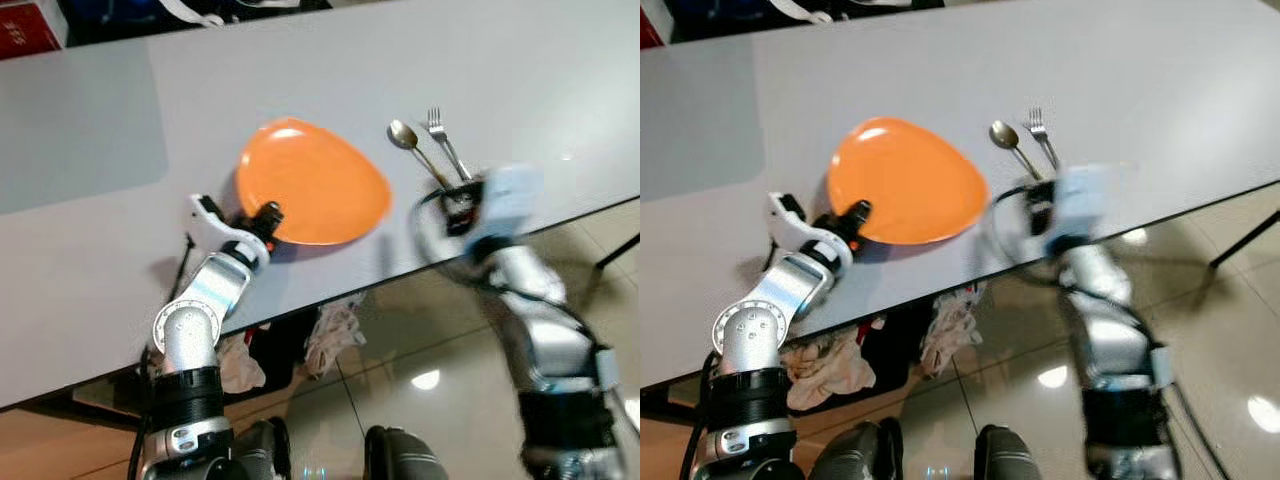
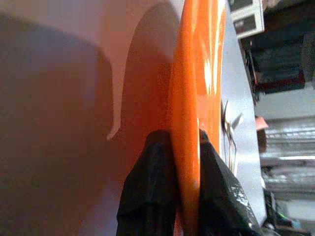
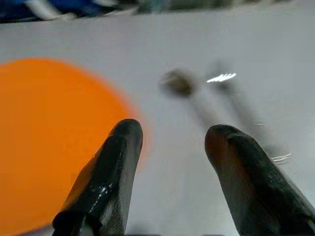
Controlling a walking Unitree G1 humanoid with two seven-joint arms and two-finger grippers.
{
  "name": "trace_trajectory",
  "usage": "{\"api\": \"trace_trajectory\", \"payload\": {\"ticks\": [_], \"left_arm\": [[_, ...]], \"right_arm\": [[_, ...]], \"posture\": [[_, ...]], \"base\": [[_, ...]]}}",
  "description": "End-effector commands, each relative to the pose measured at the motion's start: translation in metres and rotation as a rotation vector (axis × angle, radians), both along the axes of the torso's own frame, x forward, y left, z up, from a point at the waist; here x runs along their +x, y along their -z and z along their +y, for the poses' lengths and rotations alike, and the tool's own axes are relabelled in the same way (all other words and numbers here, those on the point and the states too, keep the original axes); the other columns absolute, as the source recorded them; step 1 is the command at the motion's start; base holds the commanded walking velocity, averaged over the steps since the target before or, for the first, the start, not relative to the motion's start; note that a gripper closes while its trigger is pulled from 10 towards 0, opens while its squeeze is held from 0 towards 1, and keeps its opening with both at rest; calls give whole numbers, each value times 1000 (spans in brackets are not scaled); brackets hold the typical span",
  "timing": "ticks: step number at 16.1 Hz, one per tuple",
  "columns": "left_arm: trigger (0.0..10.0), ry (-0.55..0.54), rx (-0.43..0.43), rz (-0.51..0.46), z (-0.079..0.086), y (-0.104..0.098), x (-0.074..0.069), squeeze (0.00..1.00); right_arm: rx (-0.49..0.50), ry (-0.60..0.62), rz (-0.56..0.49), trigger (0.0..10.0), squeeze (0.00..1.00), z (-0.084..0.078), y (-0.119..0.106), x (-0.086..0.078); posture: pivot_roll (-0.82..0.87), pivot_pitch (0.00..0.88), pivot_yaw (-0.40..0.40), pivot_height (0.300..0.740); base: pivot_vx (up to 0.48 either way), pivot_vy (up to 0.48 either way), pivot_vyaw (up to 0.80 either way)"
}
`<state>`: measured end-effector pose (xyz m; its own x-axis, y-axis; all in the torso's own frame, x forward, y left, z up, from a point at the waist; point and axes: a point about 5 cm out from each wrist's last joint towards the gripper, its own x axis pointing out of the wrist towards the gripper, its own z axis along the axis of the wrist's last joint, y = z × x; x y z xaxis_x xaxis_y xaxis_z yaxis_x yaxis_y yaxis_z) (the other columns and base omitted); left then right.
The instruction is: Setting the table
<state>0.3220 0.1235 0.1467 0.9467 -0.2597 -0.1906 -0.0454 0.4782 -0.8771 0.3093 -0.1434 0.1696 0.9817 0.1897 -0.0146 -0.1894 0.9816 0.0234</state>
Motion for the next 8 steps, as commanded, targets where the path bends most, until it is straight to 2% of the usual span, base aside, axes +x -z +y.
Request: {"api": "trace_trajectory", "payload": {"ticks": [1, 2, 4, 5, 8], "left_arm": [[10000, 2, 17, 55, 1, 4, 0, 0], [10000, 3, 23, 75, 1, 5, -1, 0], [10000, -25, 46, 95, 7, 7, 1, 0], [10000, -36, 53, 110, 10, 8, 2, 980], [10000, -61, 115, 107, 19, 2, 10, 1000]], "right_arm": [[67, -94, 68, 10000, 0, 10, -2, -7], [97, -147, 116, 10000, 0, 15, -3, -12], [58, -190, 174, 10000, 0, 14, -5, -16], [38, -195, 185, 10000, 0, 13, -8, -17], [31, -194, 209, 10000, 0, 11, -16, -17]], "posture": [[-147, 325, 14, 740], [-149, 332, 12, 740], [-157, 343, 8, 740], [-158, 347, 5, 740], [-156, 350, 4, 740]], "base": [[0, 0, 0], [0, 0, 0], [0, 0, 0], [0, 0, 0], [0, 0, 0]]}}
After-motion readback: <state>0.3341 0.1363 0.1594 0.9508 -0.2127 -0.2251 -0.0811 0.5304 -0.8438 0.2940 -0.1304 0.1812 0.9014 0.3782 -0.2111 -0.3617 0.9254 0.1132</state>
